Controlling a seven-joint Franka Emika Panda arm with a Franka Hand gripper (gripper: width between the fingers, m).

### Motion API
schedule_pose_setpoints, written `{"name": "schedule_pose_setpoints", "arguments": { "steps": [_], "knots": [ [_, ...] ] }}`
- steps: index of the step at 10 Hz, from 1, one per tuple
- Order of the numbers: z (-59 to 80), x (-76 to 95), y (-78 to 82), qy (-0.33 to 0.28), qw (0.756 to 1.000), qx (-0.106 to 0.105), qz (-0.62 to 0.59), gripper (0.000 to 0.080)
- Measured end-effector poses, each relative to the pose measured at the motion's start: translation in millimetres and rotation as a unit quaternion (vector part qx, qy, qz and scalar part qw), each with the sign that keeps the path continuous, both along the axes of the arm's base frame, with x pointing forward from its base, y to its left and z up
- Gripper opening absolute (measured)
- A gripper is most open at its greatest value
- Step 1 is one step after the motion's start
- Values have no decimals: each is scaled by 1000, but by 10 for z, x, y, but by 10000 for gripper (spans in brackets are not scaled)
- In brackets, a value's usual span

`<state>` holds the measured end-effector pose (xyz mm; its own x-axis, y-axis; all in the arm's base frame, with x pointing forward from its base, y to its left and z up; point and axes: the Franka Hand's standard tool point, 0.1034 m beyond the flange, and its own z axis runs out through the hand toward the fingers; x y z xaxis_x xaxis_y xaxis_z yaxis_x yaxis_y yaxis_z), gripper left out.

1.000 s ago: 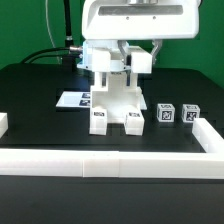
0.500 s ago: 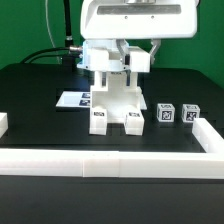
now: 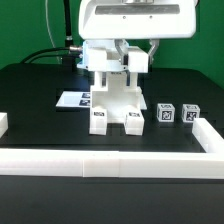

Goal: Assemble chair

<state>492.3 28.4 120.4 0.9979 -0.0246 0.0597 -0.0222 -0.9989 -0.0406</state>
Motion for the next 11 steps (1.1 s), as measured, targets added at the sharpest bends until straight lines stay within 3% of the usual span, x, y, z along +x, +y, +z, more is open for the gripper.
{"name": "schedule_pose_setpoints", "arguments": {
  "steps": [2, 11],
  "knots": [
    [4, 0, -21, 1, 999, 10, -50, 284],
    [0, 4, 0, -6, 999, 8, -42, 285]
  ]
}}
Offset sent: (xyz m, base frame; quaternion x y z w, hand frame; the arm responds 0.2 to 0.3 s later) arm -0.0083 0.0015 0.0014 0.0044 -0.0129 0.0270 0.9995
